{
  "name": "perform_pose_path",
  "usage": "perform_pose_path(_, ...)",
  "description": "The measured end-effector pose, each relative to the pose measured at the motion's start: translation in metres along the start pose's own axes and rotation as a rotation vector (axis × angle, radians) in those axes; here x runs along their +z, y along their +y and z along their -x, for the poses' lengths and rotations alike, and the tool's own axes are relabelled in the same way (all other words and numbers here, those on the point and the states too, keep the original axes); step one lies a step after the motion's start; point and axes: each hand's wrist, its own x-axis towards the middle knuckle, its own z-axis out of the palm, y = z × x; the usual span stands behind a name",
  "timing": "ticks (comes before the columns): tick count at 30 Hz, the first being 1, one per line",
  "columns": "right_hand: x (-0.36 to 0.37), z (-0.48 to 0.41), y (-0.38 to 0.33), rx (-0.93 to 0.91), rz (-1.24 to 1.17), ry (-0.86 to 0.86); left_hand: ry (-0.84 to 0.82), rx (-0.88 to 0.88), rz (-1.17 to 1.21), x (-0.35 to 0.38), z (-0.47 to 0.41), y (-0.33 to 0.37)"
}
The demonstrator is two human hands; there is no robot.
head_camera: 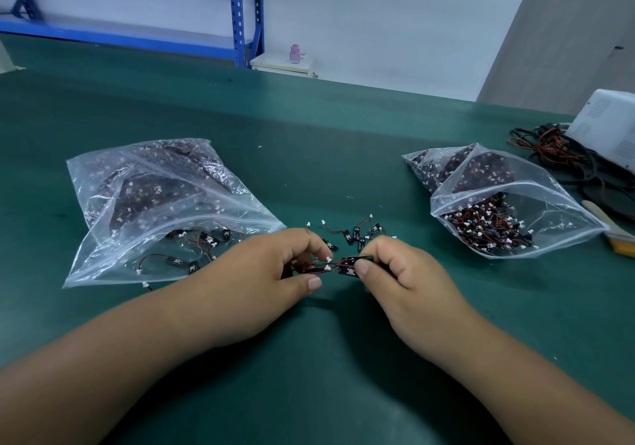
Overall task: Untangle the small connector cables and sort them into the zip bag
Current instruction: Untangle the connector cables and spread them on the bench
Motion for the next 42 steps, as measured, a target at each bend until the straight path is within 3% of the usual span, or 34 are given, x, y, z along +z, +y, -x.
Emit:
perform_pose_path(7, -0.006, -0.001, -0.001, 0.116, -0.169, -0.035, -0.016, 0.011, -0.141, -0.005, 0.0, 0.001)
perform_pose_path(12, -0.018, -0.008, 0.003, 0.188, -0.259, 0.137, 0.029, -0.045, -0.329, -0.011, 0.0, -0.005)
perform_pose_path(16, -0.019, -0.009, 0.012, 0.158, -0.114, 0.254, 0.087, -0.086, -0.307, -0.011, 0.0, -0.006)
perform_pose_path(22, -0.008, -0.003, 0.013, 0.124, -0.013, 0.204, 0.096, -0.098, -0.337, -0.01, 0.001, -0.005)
perform_pose_path(30, -0.01, -0.004, 0.015, 0.144, 0.016, 0.261, 0.119, -0.122, -0.351, -0.01, 0.0, -0.007)
perform_pose_path(37, -0.019, -0.003, 0.009, 0.012, 0.183, 0.098, 0.132, -0.122, -0.373, -0.011, 0.0, -0.008)
perform_pose_path(42, -0.025, -0.005, 0.012, 0.02, 0.16, 0.128, 0.118, -0.133, -0.387, -0.01, 0.0, -0.004)
